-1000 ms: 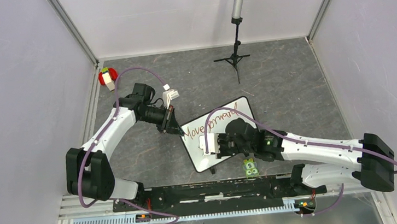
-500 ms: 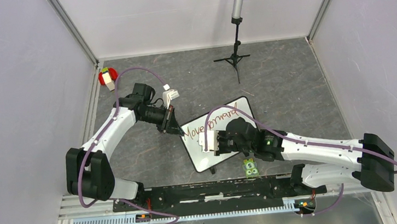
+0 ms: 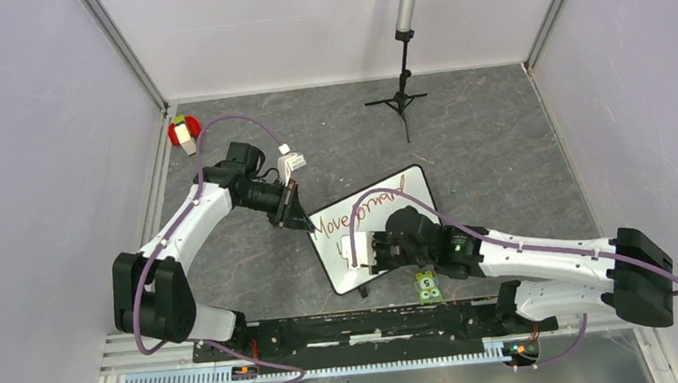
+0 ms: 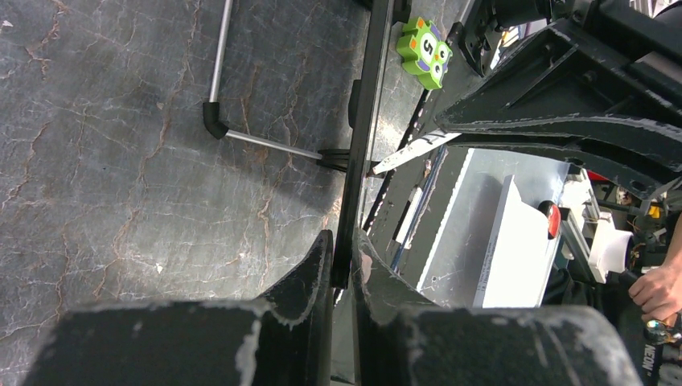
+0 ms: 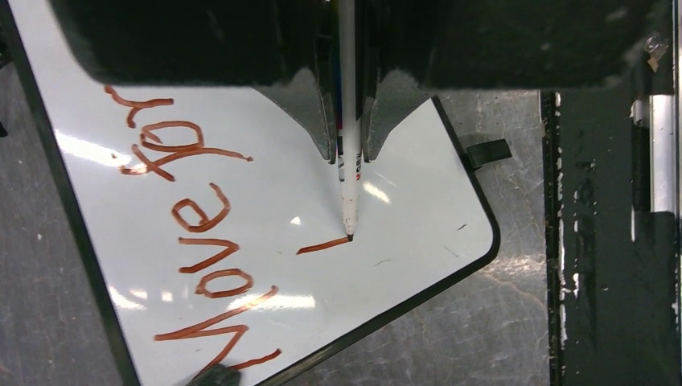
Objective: Write a sentence on the whiteboard
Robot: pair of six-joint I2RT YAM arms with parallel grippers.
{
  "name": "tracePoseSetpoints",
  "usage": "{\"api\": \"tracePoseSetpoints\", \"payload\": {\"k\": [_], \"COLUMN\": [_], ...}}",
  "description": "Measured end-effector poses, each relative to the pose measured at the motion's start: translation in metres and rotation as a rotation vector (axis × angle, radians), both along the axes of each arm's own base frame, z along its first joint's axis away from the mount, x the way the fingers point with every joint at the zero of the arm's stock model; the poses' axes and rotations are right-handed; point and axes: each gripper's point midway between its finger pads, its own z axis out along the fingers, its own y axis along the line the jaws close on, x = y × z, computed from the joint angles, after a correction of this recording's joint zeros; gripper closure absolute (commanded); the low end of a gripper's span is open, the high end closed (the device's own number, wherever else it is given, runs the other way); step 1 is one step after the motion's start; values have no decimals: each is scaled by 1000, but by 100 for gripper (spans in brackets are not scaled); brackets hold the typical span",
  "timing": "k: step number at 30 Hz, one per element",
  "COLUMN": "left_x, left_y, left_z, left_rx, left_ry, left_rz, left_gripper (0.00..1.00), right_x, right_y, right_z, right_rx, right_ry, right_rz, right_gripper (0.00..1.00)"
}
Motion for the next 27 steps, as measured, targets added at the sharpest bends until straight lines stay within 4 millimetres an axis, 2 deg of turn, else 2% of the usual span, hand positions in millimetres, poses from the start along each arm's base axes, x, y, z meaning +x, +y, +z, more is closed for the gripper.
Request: {"api": "tracePoseSetpoints", "payload": {"k": [9, 20, 27], "left_x": [1, 2, 2], "left_y": [0, -1, 0], "left_z": [-1, -1, -1], "left_rx": [2, 1, 1], "left_ry": [6, 6, 6], "left_rz": [0, -1, -1], "left_gripper": [98, 98, 97], "right_x": [-21, -21, -15], "right_y": [-10, -11, -10], "right_z": [-26, -26, -19], "right_rx": [-55, -56, -47], "right_ry": [57, 57, 35], "right_rz": [63, 62, 39], "right_gripper": [100, 100, 100]}}
